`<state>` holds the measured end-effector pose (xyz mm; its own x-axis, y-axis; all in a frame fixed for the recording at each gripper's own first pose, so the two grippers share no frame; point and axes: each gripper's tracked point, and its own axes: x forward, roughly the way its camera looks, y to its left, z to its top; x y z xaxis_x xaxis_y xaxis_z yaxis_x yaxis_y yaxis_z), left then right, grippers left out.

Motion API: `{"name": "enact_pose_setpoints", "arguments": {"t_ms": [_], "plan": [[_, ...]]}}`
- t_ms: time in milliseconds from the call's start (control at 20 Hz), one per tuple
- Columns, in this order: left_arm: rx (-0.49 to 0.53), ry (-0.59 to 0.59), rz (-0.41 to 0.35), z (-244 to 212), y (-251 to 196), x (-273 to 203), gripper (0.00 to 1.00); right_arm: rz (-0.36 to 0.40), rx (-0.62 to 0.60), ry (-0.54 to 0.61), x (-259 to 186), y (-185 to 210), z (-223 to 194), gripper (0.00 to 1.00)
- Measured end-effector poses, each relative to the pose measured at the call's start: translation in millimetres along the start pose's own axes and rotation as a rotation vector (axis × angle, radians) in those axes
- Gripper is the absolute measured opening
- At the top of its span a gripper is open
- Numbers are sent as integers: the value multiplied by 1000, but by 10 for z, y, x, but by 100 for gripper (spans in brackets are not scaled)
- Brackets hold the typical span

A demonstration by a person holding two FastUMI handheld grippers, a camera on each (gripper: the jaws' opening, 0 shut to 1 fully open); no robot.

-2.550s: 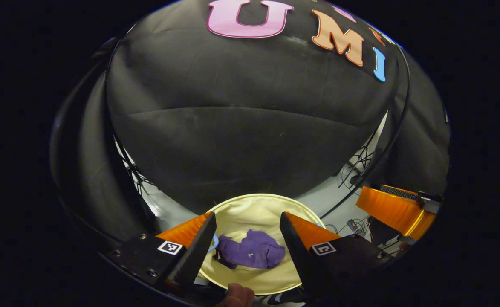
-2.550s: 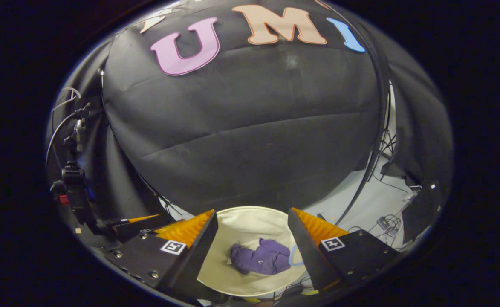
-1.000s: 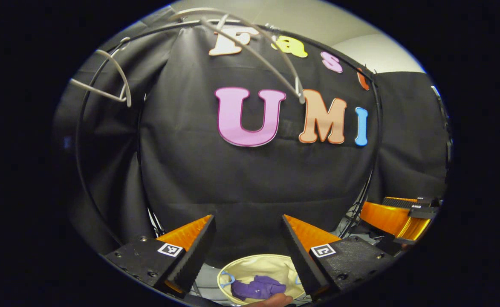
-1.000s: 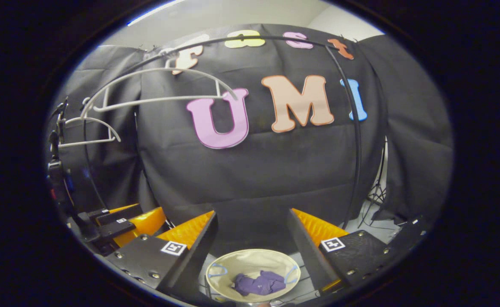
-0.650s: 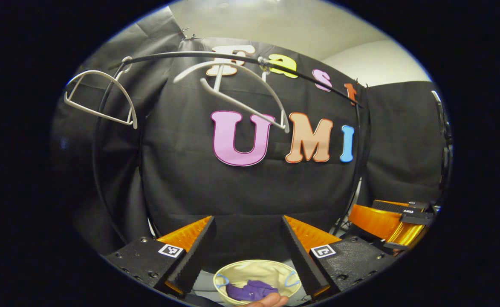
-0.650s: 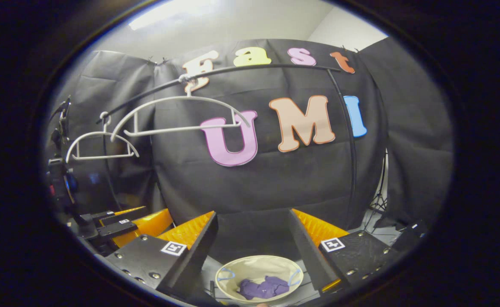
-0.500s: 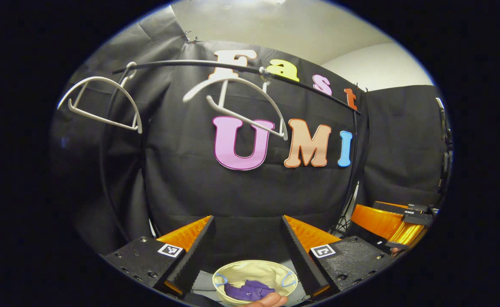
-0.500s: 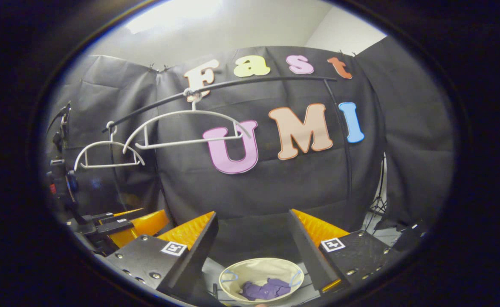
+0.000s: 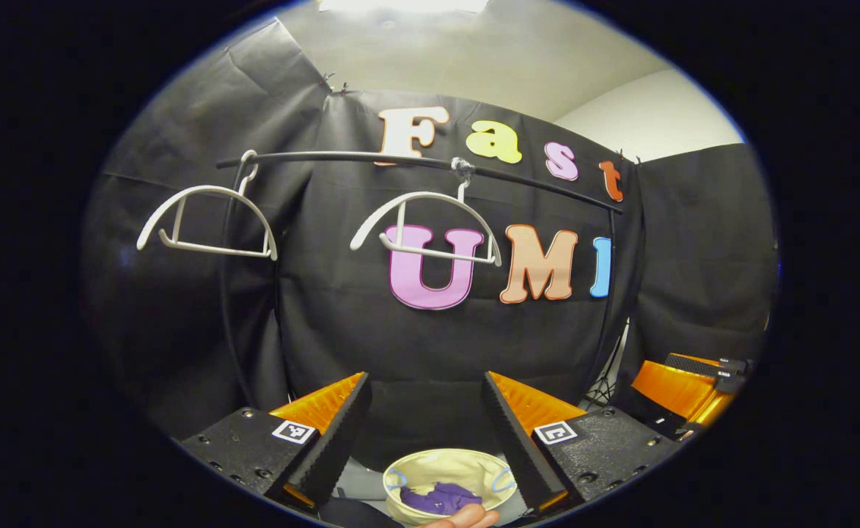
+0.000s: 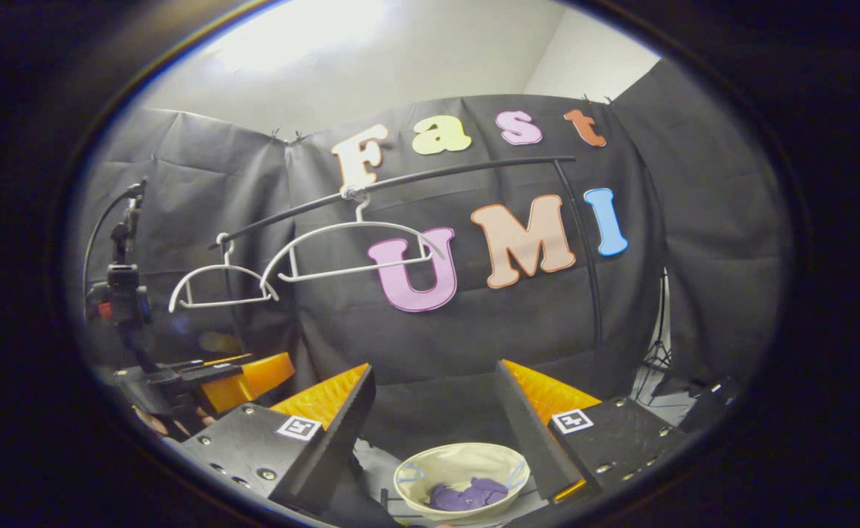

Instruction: Grasp the clothes on the hanger with both hands and then place them into the laundry hamper below.

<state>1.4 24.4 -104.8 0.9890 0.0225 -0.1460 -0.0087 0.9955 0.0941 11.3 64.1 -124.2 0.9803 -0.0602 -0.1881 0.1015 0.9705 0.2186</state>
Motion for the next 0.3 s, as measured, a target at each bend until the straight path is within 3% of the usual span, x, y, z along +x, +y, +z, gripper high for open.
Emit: {"name": "enact_pose_setpoints", "arguments": {"t_ms": [50,100,150,300], "plan": [[-1,-8,-4,38,-22,-40,93,7,-11,-4,-53,0,30,99],[1,-18,0,67,-26,-64,88,13,-22,-5,-109,-13,46,98],[8,-26,5,100,-43,-81,88,19,-32,-8,-152,-31,71,100],[27,-27,-8,119,-175,-122,87,9,-31,-39,-269,-184,209,92]]}}
